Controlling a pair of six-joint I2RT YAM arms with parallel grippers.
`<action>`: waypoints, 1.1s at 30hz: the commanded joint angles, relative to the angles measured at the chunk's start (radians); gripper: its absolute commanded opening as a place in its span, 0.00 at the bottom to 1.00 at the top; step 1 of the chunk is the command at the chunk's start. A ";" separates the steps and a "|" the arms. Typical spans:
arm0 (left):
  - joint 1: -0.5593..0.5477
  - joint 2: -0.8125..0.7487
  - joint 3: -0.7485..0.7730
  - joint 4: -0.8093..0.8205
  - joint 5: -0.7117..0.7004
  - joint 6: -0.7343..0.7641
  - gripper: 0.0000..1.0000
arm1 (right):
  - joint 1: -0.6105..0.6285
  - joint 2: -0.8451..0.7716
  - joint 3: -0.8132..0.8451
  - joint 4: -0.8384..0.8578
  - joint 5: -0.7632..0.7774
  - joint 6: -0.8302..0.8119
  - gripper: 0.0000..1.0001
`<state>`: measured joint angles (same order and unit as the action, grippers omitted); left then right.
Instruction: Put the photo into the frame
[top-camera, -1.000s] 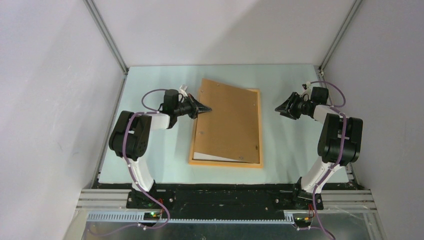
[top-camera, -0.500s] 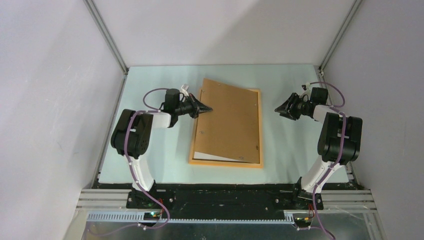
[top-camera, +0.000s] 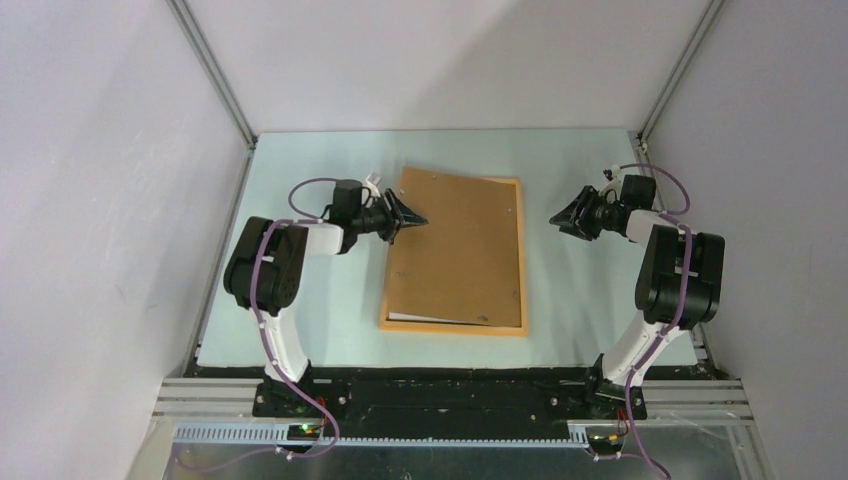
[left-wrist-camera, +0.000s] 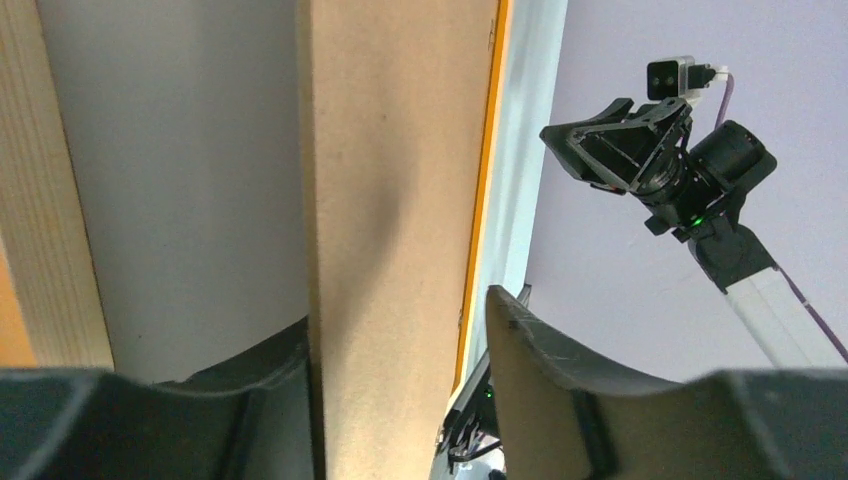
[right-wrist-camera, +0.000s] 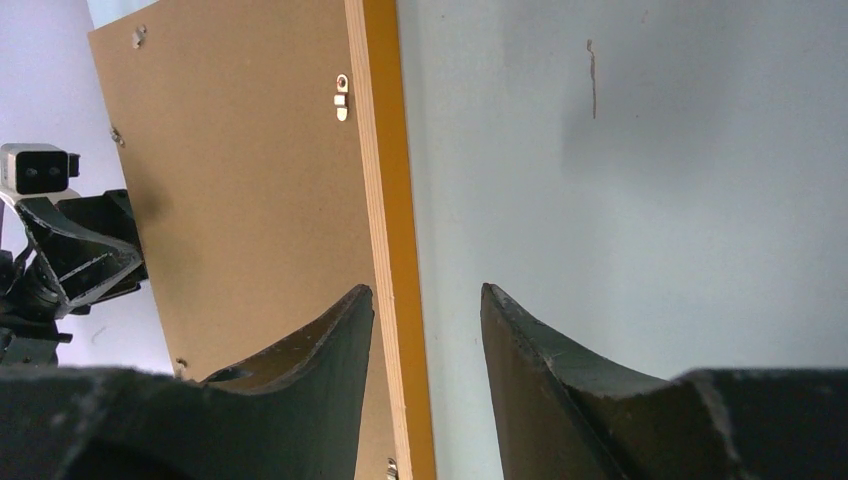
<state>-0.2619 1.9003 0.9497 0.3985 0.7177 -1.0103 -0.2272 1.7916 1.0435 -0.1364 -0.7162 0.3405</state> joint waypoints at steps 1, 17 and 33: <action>-0.013 0.000 0.058 -0.035 0.006 0.058 0.57 | -0.007 0.008 0.002 0.026 -0.021 0.006 0.48; -0.016 -0.055 0.159 -0.319 -0.092 0.240 1.00 | -0.008 0.016 0.001 0.028 -0.028 0.014 0.49; -0.078 -0.056 0.259 -0.502 -0.159 0.360 1.00 | -0.011 0.024 0.001 0.029 -0.031 0.017 0.48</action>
<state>-0.3115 1.8999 1.1603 -0.0788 0.5720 -0.7013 -0.2314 1.8080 1.0435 -0.1360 -0.7246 0.3481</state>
